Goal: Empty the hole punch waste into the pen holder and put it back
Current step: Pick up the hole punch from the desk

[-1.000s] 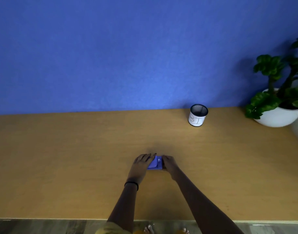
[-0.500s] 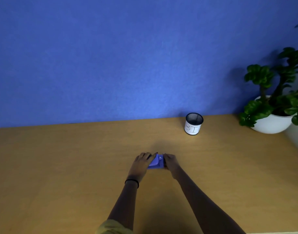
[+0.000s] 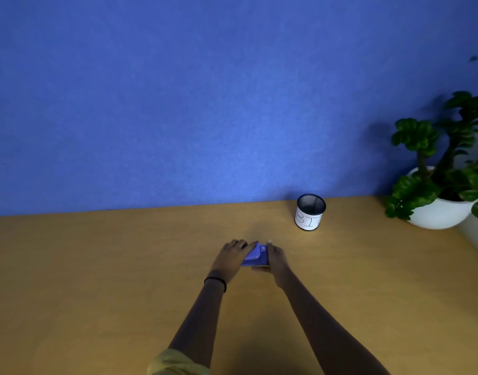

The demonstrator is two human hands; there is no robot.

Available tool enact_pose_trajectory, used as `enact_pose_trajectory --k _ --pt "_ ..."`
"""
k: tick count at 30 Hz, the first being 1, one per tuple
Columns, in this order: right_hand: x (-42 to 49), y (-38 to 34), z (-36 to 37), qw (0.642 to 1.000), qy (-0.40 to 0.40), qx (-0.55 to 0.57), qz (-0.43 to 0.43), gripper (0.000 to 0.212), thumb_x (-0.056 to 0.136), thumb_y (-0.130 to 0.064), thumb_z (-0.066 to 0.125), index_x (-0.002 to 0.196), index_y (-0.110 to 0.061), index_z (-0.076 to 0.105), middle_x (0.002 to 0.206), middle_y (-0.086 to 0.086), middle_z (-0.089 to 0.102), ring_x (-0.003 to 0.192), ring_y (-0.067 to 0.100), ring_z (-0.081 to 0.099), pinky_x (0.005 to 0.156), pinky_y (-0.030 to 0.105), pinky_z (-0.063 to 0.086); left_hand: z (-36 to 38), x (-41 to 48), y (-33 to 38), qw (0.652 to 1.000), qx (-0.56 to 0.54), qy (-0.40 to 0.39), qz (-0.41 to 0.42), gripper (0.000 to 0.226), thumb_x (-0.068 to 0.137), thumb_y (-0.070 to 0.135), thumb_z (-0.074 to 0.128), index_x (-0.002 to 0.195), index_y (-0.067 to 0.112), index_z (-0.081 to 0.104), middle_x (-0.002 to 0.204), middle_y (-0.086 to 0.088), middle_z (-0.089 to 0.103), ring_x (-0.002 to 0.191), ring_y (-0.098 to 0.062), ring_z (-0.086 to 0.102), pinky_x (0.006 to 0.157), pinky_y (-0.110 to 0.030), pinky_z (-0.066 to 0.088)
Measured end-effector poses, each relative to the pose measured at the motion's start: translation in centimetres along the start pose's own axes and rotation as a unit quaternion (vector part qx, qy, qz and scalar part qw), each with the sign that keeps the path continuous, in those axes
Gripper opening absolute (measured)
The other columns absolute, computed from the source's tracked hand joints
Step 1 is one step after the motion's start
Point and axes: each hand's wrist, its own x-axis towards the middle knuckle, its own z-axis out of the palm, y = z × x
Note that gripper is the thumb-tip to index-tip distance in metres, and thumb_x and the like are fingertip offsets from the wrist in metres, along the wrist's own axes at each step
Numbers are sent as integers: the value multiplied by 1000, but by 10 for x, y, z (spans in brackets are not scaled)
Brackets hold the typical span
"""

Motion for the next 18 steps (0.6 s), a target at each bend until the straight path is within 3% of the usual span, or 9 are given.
enact_pose_trajectory --k 2,5,7,9,10,12,15,18 --pt "3 -7 0 1000 -10 11 -15 45 100 -35 30 105 -2 60 87 11 66 75 23 66 52 30 60 -9 11 -2 999 -41 10 7 57 90 -2 38 142 17 32 128 -10 51 116 -30 48 98 -38 41" --pt "10 -17 -1 999 -4 26 -45 45 100 -34 30 103 -2 62 92 16 66 76 24 67 51 26 58 -26 23 -8 974 -223 36 -8 59 84 -7 44 136 19 44 123 -9 54 112 -26 52 88 -28 42" --pt "16 -23 -1 997 4 34 -63 47 100 -34 31 100 1 63 95 21 66 77 26 67 54 26 58 -38 24 -15 942 -334 26 -25 61 85 -1 55 140 21 39 135 -5 45 125 -21 45 95 -19 36" --pt "19 -29 -2 996 8 38 -79 46 99 -33 33 94 -1 66 95 22 66 76 26 65 62 30 59 -44 17 -22 910 -409 -4 -68 77 85 10 65 147 25 22 148 6 23 141 -13 22 106 -20 25" --pt "20 -33 -3 996 12 37 -85 44 99 -33 34 89 -5 67 94 21 65 76 26 64 67 35 57 -45 10 -26 884 -454 -23 -104 83 85 12 66 148 25 14 147 11 17 141 -10 16 108 -22 23" --pt "22 -38 -6 996 19 30 -88 43 99 -33 36 82 -9 67 93 22 65 82 28 62 82 45 53 -43 -6 -30 816 -554 -40 -161 80 88 12 63 149 23 13 145 13 22 136 -11 29 105 -25 34" --pt "21 -39 -11 996 13 10 -89 46 98 -33 38 89 0 68 96 33 66 86 31 61 90 56 49 -35 -21 -24 709 -674 -3 -209 50 96 15 49 142 10 32 138 -5 49 114 -15 58 86 -22 52" --pt "12 -38 -12 997 3 -1 -81 44 99 -31 37 92 1 67 94 26 66 85 31 62 87 53 52 -38 -18 -10 630 -736 46 -241 30 100 20 37 120 9 57 116 -10 65 89 -11 71 75 -20 58"
